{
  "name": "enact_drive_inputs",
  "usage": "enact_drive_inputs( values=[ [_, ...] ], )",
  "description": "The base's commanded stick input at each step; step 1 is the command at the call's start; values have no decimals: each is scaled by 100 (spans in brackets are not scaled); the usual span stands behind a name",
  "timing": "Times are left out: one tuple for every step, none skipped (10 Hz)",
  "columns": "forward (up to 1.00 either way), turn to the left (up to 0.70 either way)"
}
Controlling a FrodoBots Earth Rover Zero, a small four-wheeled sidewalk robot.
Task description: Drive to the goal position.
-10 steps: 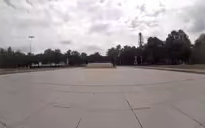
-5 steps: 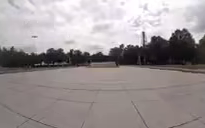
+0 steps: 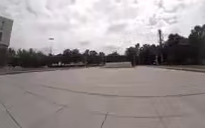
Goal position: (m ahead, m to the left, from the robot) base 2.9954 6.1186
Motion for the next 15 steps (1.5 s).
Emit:
enact_drive_inputs(
  values=[
    [100, 40],
    [100, 40],
    [100, 40],
    [100, 40],
    [100, 40],
    [100, 40],
    [100, 40],
    [100, 40],
    [100, 40],
    [100, 40],
    [100, 40],
    [100, 40],
    [100, 40],
    [100, 40],
    [100, 40]
  ],
)
